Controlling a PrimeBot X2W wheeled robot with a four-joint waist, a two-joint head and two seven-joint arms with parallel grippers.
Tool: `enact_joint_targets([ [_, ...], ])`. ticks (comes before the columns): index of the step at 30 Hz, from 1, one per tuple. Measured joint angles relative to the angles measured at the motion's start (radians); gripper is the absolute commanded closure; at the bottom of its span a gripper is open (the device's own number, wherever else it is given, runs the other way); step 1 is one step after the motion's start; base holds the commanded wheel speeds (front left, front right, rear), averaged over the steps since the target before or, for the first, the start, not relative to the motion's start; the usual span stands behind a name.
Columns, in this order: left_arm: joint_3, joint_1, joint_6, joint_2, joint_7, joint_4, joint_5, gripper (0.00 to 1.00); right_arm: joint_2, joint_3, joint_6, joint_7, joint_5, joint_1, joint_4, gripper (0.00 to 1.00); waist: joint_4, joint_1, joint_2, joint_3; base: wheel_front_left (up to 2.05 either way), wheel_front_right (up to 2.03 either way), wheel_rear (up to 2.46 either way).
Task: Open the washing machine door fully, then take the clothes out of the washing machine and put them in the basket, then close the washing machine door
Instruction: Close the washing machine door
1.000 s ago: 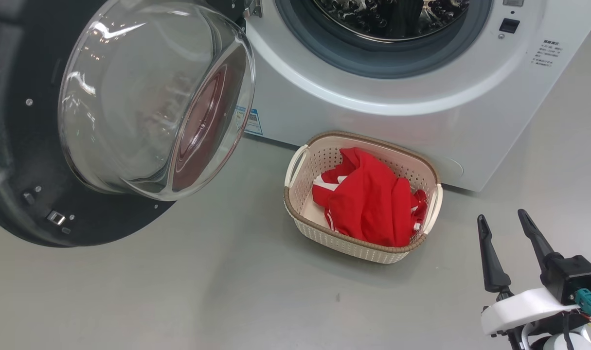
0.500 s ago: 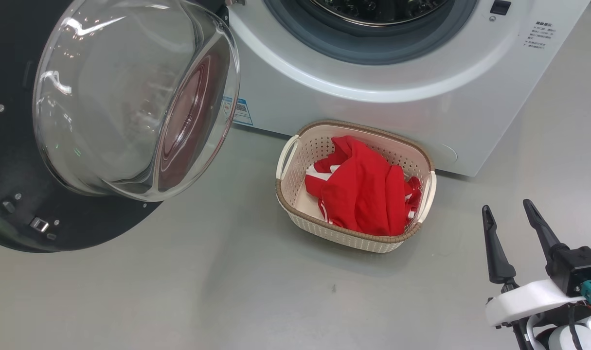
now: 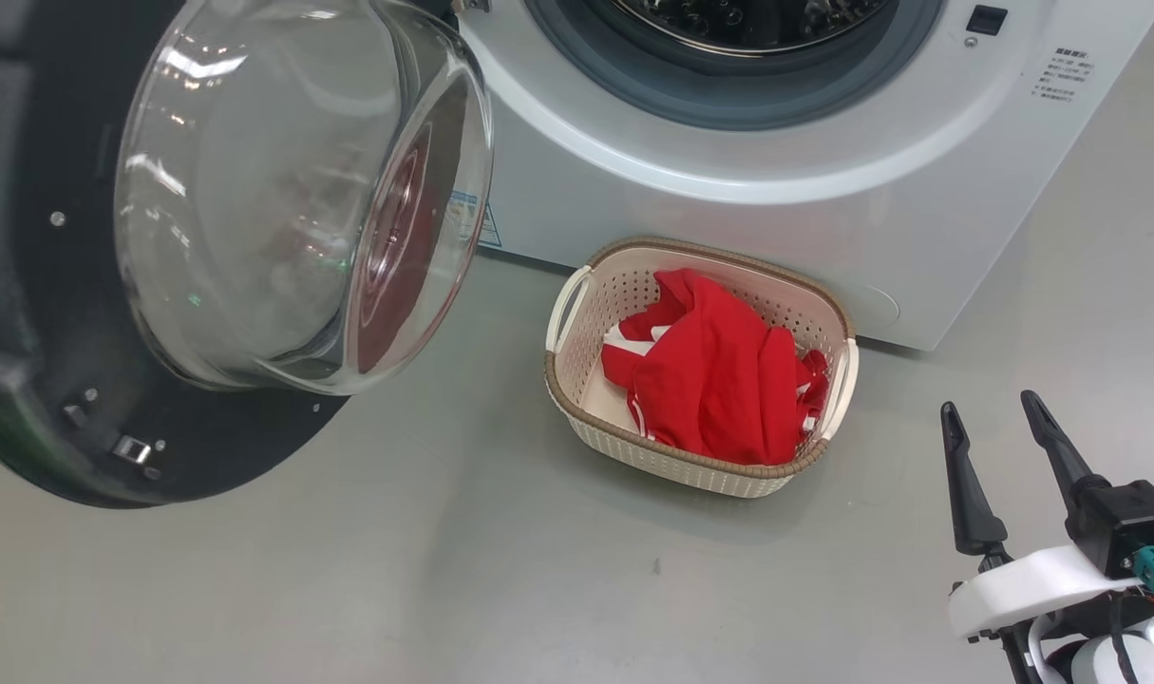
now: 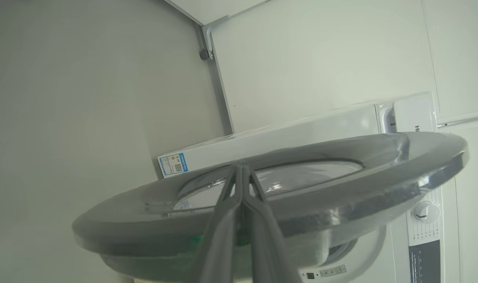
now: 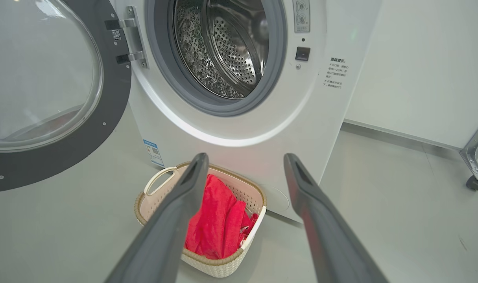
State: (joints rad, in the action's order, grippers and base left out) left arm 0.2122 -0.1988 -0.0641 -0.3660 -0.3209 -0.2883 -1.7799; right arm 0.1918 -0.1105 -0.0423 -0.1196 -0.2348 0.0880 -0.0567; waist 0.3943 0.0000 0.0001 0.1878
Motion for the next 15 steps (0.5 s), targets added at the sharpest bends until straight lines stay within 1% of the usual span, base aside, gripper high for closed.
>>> enact_joint_targets([
  [1, -0.021, 0.000, -0.004, 0.001, -0.030, 0.000, -0.004, 1.00, 0.000, 0.000, 0.000, 0.000, 0.000, 0.000, 0.000, 0.00, 0.002, 0.0000, 0.0000, -0.001, 0.00, 0.00, 0.00],
  [3, -0.032, 0.000, -0.016, 0.005, -0.057, 0.001, -0.011, 1.00, 0.000, 0.000, 0.000, 0.000, 0.000, 0.000, 0.000, 0.00, 0.004, 0.0000, 0.0000, -0.002, 0.00, 0.00, 0.00],
  [8, -0.053, 0.001, -0.035, 0.016, -0.107, 0.008, -0.028, 1.00, 0.000, -0.001, 0.000, 0.000, 0.000, 0.000, 0.001, 0.00, 0.008, 0.0000, 0.0000, -0.005, 0.00, 0.00, 0.00],
  [11, -0.061, 0.005, -0.038, 0.022, -0.136, 0.016, -0.051, 1.00, 0.000, -0.001, 0.000, 0.000, 0.000, 0.000, 0.001, 0.00, 0.009, 0.0000, 0.0000, -0.007, 0.00, 0.00, 0.00],
  [15, -0.084, 0.015, -0.047, 0.034, -0.176, 0.045, -0.054, 1.00, -0.002, -0.007, 0.000, 0.000, 0.000, 0.000, 0.001, 0.00, 0.007, 0.0000, 0.0000, -0.008, 0.00, 0.00, 0.00],
])
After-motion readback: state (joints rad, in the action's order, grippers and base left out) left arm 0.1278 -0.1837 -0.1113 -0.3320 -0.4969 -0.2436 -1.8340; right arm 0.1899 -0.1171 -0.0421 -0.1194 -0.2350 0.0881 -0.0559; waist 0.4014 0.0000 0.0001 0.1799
